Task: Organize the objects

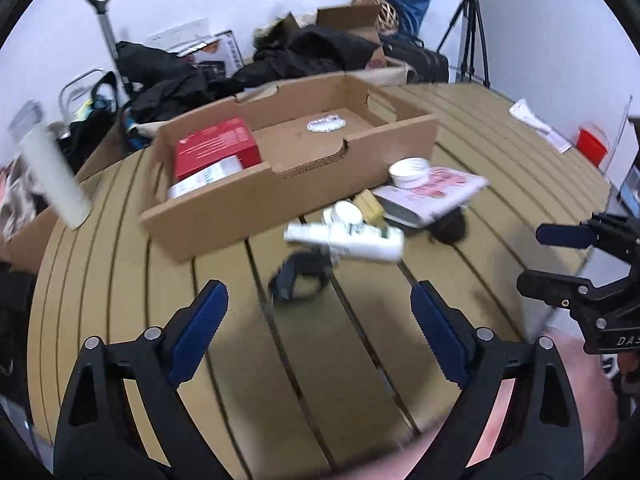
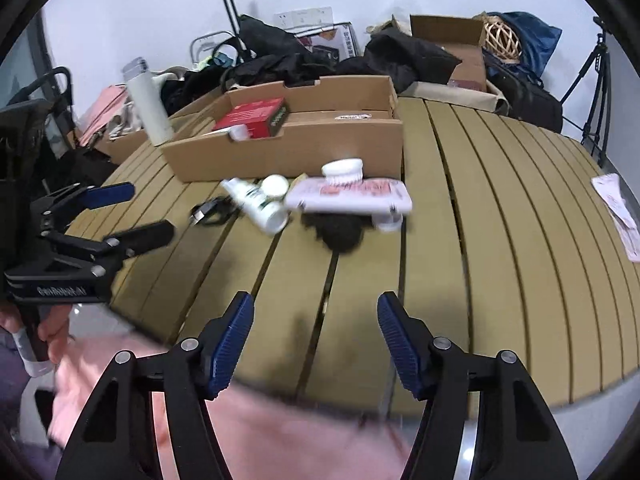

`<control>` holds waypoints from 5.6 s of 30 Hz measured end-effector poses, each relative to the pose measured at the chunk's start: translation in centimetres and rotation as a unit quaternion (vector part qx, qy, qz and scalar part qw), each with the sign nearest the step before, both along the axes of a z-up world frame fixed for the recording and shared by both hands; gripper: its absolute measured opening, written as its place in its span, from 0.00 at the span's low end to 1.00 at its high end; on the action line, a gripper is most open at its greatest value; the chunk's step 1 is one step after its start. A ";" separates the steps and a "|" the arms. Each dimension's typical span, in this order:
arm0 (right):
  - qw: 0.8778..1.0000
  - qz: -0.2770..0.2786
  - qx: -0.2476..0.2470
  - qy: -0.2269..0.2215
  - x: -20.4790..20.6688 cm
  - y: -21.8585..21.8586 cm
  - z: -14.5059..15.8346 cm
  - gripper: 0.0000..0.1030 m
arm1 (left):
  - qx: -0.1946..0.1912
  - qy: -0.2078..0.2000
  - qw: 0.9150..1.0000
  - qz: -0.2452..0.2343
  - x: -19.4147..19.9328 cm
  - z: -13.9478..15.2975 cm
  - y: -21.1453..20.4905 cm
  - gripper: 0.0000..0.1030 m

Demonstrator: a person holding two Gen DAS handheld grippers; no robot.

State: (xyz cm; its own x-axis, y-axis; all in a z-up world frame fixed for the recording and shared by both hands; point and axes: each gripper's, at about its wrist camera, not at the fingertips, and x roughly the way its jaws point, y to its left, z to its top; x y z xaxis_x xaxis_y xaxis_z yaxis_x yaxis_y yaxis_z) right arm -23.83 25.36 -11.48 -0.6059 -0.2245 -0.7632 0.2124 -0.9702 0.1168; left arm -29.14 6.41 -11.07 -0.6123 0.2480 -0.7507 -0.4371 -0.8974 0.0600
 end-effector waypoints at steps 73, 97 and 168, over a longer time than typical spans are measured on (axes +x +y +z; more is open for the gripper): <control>0.987 0.027 -0.155 -0.036 -28.1 -4.4 3.2 0.82 | 0.092 -0.041 0.984 0.149 -12.4 4.8 -4.7 0.85; 0.999 -0.004 -0.024 -0.031 1.5 2.8 2.5 0.82 | 0.037 -0.050 0.990 0.126 7.0 3.3 -4.2 0.90; 0.999 -0.017 0.012 0.043 2.9 4.5 1.6 0.28 | 0.019 -0.116 0.983 0.139 1.9 -1.8 1.1 0.23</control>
State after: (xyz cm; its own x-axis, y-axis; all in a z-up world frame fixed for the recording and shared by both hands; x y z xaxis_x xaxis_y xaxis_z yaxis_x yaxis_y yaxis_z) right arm -20.96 29.85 -9.83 -0.6762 -0.1855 -0.7130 0.1878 -0.9792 0.0766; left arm -27.20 7.51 -12.83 -0.4736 0.1250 -0.8718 -0.1721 -0.9839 -0.0476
